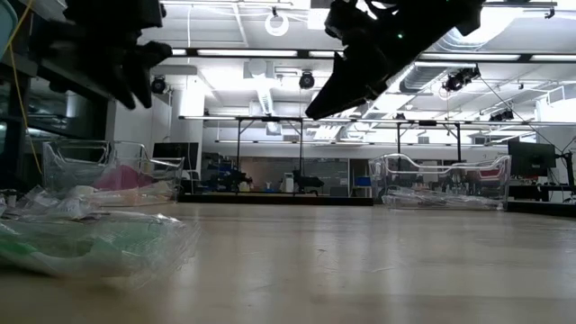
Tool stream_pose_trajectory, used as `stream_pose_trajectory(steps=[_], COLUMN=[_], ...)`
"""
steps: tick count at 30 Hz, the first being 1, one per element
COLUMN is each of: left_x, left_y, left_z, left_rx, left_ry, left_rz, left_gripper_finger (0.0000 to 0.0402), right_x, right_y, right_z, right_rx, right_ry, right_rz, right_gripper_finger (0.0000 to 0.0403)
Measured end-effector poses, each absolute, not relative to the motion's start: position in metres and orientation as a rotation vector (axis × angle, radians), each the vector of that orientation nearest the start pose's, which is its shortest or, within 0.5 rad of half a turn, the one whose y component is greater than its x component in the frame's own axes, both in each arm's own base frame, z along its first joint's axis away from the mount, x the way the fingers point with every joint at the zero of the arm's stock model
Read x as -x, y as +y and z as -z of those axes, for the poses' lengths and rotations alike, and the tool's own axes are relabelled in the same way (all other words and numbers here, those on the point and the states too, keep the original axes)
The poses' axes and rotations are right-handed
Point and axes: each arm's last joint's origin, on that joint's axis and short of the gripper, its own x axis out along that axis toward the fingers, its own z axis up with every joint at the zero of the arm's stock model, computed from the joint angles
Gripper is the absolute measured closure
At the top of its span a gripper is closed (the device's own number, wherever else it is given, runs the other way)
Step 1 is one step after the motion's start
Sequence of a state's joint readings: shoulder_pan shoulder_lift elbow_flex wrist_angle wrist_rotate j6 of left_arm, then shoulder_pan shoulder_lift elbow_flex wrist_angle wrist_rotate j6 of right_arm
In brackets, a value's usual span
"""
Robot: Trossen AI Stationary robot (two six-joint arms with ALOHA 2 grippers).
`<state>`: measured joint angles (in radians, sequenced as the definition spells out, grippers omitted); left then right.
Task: Pick & Place Toothbrushes
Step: Put the purple toothbrush into the right transparent bin
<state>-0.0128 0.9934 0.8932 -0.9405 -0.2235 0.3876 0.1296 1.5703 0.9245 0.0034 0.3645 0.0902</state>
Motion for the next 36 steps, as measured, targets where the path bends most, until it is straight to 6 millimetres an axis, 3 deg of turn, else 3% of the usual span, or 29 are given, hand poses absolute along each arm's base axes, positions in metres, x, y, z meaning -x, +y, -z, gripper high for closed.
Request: stream_pose_trajectory(steps=[14,30,36], left_x=[-0.172,-0.163,-0.167], left_y=[-0.005,-0.01,-0.022], left_z=[-0.214,-0.183,-0.17], left_rx=[-0.283,-0.147,-0.167], left_ry=[1.059,1.092,1.141], left_rz=[0.264,0.349,0.404], left_gripper_finger=[0.0275,0.0275,0.0274], right_x=[-0.323,-0.323,-0.323], right_y=[0.045,0.045,0.045], right_z=[-0.209,-0.209,-0.209], right_rx=[0.076,0.076,0.076], right_ry=[0.636,0.637,0.638], right_rz=[0.219,0.22,0.22], right_gripper_finger=[0.0168,0.0168,0.0168])
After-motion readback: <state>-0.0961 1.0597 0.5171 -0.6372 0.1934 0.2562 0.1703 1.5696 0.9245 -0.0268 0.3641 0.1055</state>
